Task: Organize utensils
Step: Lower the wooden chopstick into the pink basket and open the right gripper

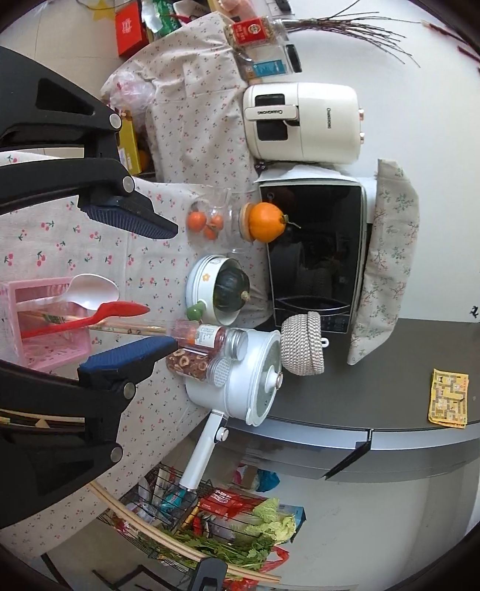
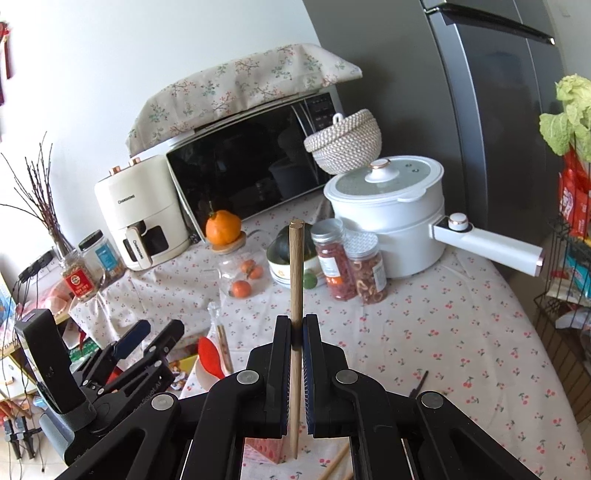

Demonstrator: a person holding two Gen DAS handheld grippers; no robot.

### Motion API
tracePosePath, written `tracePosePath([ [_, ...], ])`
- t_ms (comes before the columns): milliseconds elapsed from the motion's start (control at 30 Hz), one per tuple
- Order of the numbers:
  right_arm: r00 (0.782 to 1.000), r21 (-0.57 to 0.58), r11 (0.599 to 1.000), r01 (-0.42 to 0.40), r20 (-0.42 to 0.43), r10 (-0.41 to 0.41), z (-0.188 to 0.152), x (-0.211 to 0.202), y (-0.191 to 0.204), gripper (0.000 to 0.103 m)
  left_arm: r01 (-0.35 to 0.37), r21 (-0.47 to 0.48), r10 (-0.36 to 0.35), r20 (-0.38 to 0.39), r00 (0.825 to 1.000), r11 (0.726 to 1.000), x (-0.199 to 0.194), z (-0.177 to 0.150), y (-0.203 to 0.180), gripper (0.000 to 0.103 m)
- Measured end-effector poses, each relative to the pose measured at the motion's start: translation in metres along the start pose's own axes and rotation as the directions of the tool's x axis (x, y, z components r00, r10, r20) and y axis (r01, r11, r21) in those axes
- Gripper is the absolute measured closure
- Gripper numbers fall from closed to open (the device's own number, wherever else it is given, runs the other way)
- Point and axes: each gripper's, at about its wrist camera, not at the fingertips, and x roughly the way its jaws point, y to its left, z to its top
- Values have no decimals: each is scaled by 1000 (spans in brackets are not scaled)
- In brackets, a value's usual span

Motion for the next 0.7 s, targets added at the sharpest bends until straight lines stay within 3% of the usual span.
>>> tracePosePath([
  [167,998,-11,999,-42,43,42,6,-5,15,99,7,-3,-7,-144,989,1000,-15,-8,12,36],
  [367,996,-25,997,-74,54,75,7,9,38,99,27,-110,-57,-284,957,994,-24,-25,46,30],
  [533,996,-46,995,-85,24,86,0,32,58,99,20,-155,-72,-340,938,988,-24,-35,65,28],
  [700,999,-92,995,-49,-20,47,-9,57,75,98,27,-165,-86,-361,929,986,-22,-36,71,27],
])
